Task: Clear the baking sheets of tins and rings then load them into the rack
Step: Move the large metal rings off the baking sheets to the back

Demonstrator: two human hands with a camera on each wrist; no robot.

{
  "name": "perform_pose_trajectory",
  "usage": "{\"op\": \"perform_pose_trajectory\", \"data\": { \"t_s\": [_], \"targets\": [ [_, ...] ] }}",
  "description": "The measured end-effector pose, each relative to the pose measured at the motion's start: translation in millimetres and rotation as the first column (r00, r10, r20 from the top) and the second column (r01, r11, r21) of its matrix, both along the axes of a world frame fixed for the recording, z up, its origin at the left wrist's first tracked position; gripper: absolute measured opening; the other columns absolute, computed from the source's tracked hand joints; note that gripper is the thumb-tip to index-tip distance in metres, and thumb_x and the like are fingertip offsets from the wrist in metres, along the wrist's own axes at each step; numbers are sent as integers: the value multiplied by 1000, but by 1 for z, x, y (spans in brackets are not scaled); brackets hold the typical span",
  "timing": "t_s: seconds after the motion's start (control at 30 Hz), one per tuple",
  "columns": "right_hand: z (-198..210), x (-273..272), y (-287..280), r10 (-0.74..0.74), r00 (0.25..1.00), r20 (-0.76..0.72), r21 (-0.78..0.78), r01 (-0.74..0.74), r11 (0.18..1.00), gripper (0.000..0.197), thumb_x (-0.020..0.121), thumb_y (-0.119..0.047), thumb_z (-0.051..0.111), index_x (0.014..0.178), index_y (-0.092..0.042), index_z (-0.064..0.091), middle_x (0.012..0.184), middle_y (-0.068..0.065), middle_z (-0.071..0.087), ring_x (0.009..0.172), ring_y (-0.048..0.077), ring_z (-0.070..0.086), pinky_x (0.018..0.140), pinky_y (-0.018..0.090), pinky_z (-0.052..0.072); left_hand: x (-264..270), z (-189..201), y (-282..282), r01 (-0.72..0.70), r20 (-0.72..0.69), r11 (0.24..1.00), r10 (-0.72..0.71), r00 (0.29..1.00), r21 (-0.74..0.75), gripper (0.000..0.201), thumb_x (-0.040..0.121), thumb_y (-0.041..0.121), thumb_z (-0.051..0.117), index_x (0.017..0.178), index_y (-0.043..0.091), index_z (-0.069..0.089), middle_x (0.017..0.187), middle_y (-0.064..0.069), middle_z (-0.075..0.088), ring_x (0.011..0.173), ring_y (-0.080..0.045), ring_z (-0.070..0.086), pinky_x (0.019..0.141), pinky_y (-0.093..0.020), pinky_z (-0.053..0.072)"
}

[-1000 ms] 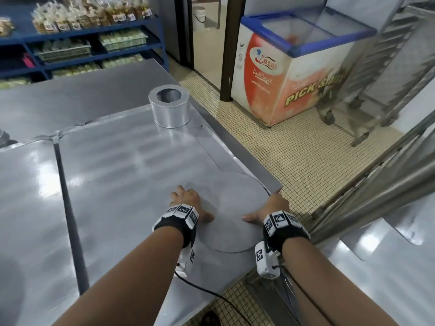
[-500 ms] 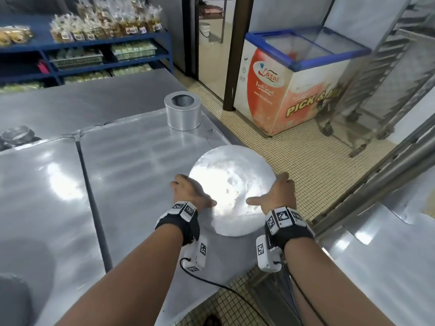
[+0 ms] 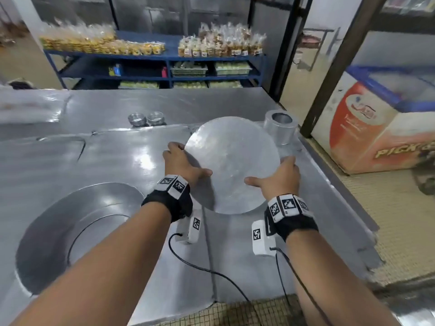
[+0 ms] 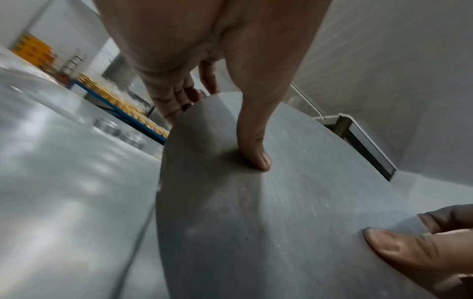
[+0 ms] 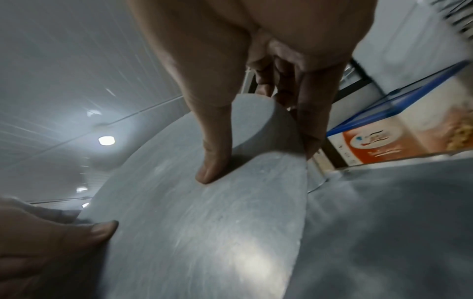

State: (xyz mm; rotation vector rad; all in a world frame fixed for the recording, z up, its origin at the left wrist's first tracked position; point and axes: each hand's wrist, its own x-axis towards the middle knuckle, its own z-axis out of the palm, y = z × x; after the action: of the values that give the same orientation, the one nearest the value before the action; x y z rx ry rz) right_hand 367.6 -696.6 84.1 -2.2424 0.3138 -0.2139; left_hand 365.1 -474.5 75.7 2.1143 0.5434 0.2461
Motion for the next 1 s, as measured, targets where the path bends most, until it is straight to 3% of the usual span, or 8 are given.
{"op": "perform_pose_trajectory", "data": {
  "t_s": [0.1,0.27,0.47,0.63,0.67,0.73,0.87,1.0],
  "targets": [
    [9,-7,56,99,995,22,16,-99,995,95,45,-30,100,120,-7,45,123,12,53,109,32,55,85,37,46,-27,13,59,-75,1,997,75,997,-1,101,51,28,98,130,17,36,129,-10,42,113,-26,49,84,-34,47],
    [22,-22,137,249,966,61,24,-251,968,97,47,-31,99,122,-7,43,125,13,51,111,31,54,87,35,45,-75,33,137,-190,34,981,189,981,32,106,53,29,98,139,17,38,137,-11,43,123,-27,49,95,-34,44],
    [24,-41,208,388,915,111,-3,-390,921,98,48,-33,99,124,-6,43,128,14,51,115,31,54,93,36,46,-124,50,198,-297,79,953,293,953,51,101,51,24,98,136,18,42,136,-10,42,121,-26,50,100,-35,45],
    [7,-56,244,496,865,77,-54,-493,868,94,56,-31,96,130,-11,41,129,11,49,115,27,51,90,28,39,-157,43,225,-231,20,966,230,973,114,109,61,18,90,143,47,24,127,-8,35,97,-29,52,93,-41,49],
    [2,-58,249,511,857,65,-60,-508,859,90,60,-30,94,131,-12,42,129,11,50,115,27,52,90,28,39,-162,39,229,-224,8,966,225,974,129,106,63,19,89,142,48,24,124,-8,35,93,-31,52,91,-40,49],
    [-9,-59,257,526,850,38,-87,-521,849,77,69,-28,89,130,-11,45,128,13,53,115,29,53,93,32,43,-169,28,237,-244,-4,957,247,969,157,93,69,24,86,142,39,29,121,-10,41,92,-30,50,89,-37,46],
    [-28,-61,264,527,850,-9,-129,-524,842,55,79,-22,81,125,-12,52,124,13,58,114,31,57,93,35,47,-184,5,249,-280,-14,942,287,958,182,61,82,27,74,133,19,41,116,-18,59,107,-37,58,91,-42,49],
    [-40,-65,264,513,857,-55,-180,-514,839,43,81,-20,78,120,-6,63,115,14,67,108,29,62,91,32,49,-200,-13,254,-278,-73,949,291,954,149,57,82,27,75,128,14,45,114,-17,64,108,-37,60,93,-45,51]
  ]
}}
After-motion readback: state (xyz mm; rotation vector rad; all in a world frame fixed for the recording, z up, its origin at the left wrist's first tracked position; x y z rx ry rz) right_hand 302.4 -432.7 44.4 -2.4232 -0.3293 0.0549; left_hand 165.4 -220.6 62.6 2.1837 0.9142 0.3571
